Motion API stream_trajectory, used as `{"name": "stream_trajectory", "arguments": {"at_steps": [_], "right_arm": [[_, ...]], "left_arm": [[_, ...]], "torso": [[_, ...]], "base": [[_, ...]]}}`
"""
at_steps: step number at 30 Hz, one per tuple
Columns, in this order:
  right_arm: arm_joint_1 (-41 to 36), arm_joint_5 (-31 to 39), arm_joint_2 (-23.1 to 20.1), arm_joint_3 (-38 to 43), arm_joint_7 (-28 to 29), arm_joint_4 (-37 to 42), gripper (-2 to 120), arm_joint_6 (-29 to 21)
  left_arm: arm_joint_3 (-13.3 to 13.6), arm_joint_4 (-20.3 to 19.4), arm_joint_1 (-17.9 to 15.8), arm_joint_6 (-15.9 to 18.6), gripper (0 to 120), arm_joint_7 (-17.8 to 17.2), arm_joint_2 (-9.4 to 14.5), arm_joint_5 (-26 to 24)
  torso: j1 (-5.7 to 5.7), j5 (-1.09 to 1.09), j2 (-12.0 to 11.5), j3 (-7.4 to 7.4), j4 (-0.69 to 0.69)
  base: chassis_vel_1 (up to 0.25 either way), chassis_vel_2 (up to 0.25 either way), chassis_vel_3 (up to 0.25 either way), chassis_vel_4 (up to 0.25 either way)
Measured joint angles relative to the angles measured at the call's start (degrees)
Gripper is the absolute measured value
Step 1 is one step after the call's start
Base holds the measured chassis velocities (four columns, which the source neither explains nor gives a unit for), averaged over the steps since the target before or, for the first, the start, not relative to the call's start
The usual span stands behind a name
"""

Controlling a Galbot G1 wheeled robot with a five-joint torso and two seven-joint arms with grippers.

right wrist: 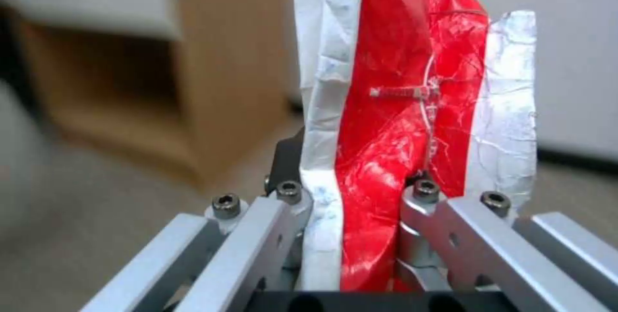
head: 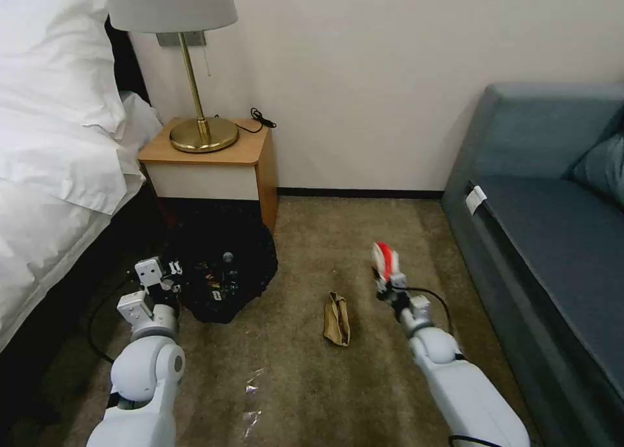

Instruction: Pick up the trash bin, then pick up the garbage on the floor and place it into the trash bin.

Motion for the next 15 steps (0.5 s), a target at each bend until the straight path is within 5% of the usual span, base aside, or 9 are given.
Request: {"name": "stream_trajectory", "arguments": {"at_steps": [15], "right_arm": [[17.75, 13.73, 0.55, -27.25, 13.14, 11.54, 13, -4.83]], "left_arm": [[0.82, 2.07, -1.79, 0.04, 4, -0.02, -0.98, -0.21]], "torso": [[0.00, 0.01, 0.00, 0.01, -0.01]], "base": [[0.000, 0.000, 0.000, 0.000]]}}
